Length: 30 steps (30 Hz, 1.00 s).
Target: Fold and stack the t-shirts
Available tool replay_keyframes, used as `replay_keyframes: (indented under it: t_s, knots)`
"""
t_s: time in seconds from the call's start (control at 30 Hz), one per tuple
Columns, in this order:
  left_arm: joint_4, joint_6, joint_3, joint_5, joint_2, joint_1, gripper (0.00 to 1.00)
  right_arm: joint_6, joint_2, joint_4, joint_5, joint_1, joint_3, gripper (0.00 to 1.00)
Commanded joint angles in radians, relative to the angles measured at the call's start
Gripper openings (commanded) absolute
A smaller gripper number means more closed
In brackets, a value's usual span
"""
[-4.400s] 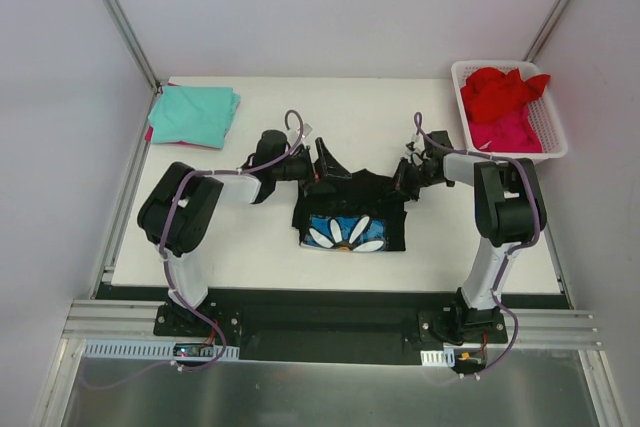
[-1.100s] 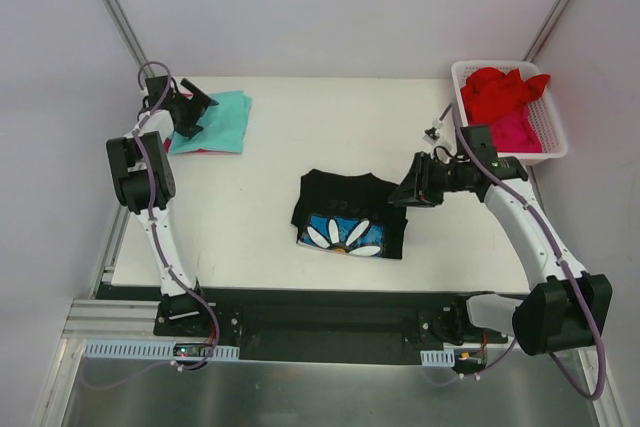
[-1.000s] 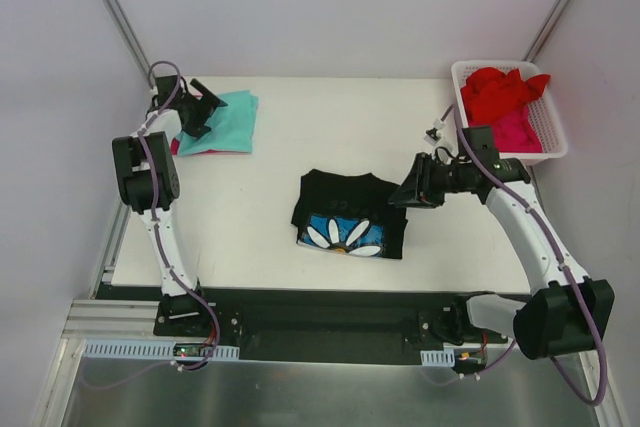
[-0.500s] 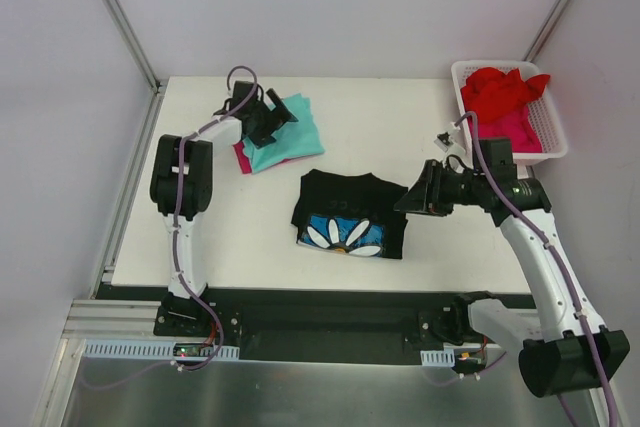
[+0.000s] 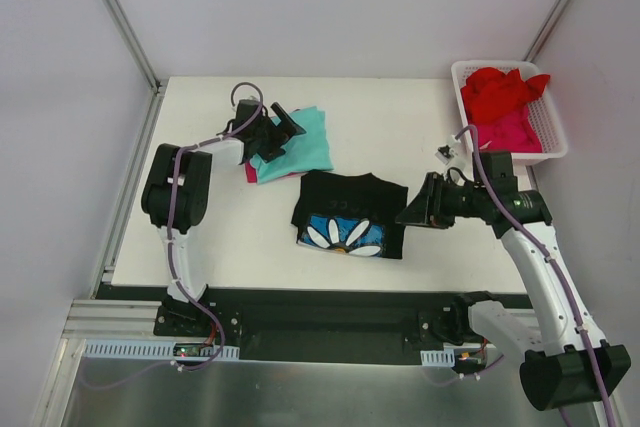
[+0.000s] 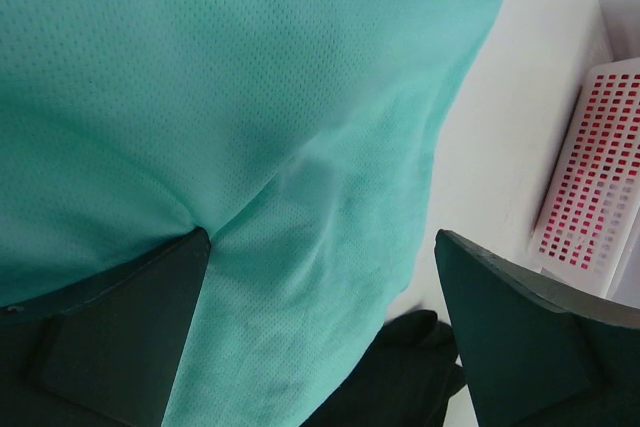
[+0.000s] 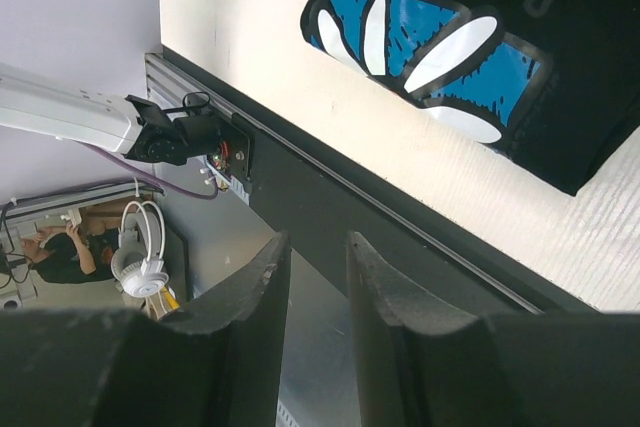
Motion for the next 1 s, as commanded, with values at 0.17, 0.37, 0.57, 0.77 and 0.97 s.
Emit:
replay_keyframes:
  t_s: [0.17,0.37,0.57,0.77,0.97]
  knots:
    - [-0.112,0.015,-0.183,0.0,-0.072,-0.052,0.99,0.03,-0.051,-0.01,-0.007,0.003,-0.013,0.33]
    - [-0.103,0.051,-0.22,-0.02,-0.098,-0.054,0.99,0.036,-0.073,-0.017,0.002,0.003,-0.027,0.33]
    - [-0.143,0.108,-0.24,-0.072,-0.201,-0.054,0.99,0.028,-0.079,-0.016,0.027,0.003,-0.061,0.34]
    - [-0.233,0.146,-0.234,-0.062,-0.356,-0.061,0.99,0.079,-0.071,0.078,0.035,0.005,-0.128,0.34]
    - [-0.274,0.169,-0.277,-0.098,-0.489,-0.072,0.99,0.093,-0.062,0.104,0.038,0.006,-0.142,0.34]
